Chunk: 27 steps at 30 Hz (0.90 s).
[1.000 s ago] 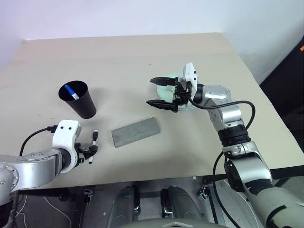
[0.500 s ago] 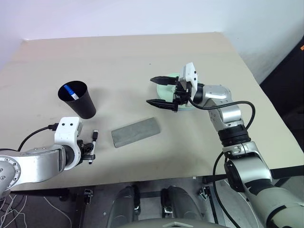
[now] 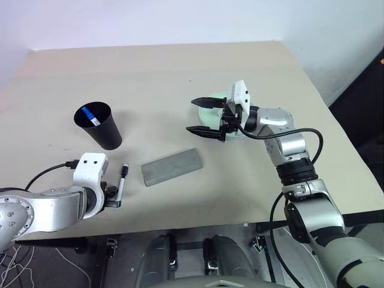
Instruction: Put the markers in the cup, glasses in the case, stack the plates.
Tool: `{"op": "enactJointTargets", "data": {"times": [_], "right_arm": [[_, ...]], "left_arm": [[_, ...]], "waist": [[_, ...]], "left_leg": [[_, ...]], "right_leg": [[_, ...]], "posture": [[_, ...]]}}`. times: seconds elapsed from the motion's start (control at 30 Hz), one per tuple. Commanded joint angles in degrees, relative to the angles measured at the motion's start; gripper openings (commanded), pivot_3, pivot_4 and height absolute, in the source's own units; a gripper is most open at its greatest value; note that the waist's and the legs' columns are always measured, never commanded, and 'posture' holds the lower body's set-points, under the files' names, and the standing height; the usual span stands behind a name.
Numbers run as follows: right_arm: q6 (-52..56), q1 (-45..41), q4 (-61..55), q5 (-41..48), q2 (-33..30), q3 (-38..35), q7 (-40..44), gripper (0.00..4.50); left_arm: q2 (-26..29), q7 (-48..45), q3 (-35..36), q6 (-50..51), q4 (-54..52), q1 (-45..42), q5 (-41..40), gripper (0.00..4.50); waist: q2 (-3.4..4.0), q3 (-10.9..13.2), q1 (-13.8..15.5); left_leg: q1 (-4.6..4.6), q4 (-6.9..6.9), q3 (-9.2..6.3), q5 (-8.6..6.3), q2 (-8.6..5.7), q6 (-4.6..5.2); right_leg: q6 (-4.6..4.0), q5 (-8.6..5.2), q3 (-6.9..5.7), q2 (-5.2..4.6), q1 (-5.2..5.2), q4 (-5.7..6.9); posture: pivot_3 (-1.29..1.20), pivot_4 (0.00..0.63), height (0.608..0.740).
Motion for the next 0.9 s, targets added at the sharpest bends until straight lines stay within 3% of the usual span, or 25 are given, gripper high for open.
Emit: {"op": "enactJointTargets", "data": {"times": [0.03,0.5,0.6,0.73,0.9], "right_arm": [[-0.84,-0.8,-0.69,0.12,-0.53,-0.5,0.3,4.24],[-1.75,-0.9,-0.15,-0.7,-0.84,-0.67,0.13,4.24],[-2.02,-0.81,0.09,-0.9,-0.85,-0.77,-0.03,4.24],[-1.98,-0.55,-0.05,-0.8,-1.01,-0.79,0.11,4.24],[-1.57,-0.81,0.02,-0.35,-1.13,-0.96,0.28,4.24]], "left_arm": [[-0.12,-0.45,-1.08,-0.71,-1.44,0.29,0.78,1.04],[-0.14,-3.45,-1.23,-0.45,-1.54,-0.88,4.82,1.04],[0.06,-3.52,-1.15,-0.22,-1.28,-1.22,5.15,1.62],[0.16,-3.15,-0.83,-0.57,-1.24,-1.71,4.51,2.94],[1.04,-1.99,-0.37,-0.96,-1.53,-2.86,3.45,2.94]], "waist": [[0.0,0.0,0.01],[0.01,0.01,1.15],[0.01,0.01,1.17],[0.01,0.01,1.09],[0.01,0.01,1.13]], "left_leg": [[0.0,0.0,0.0,0.0,0.0,0.0],[0.01,0.01,0.0,0.0,0.0,0.0],[0.01,0.01,0.0,0.0,0.0,0.0],[0.01,0.01,0.0,0.0,0.01,0.01],[0.0,-0.01,0.0,0.01,0.01,0.01]], "right_leg": [[0.0,0.0,0.0,0.0,0.0,0.0],[-0.02,-0.01,0.0,0.0,0.0,0.0],[-0.02,-0.01,0.0,0.0,0.01,0.0],[-0.02,-0.01,0.0,0.01,0.0,0.0],[-0.01,-0.01,0.0,0.01,-0.01,-0.02]], "posture": [[0.0,0.15,0.715],[0.0,0.15,0.715],[0.0,0.15,0.715],[0.0,0.15,0.715],[0.0,0.15,0.715]]}}
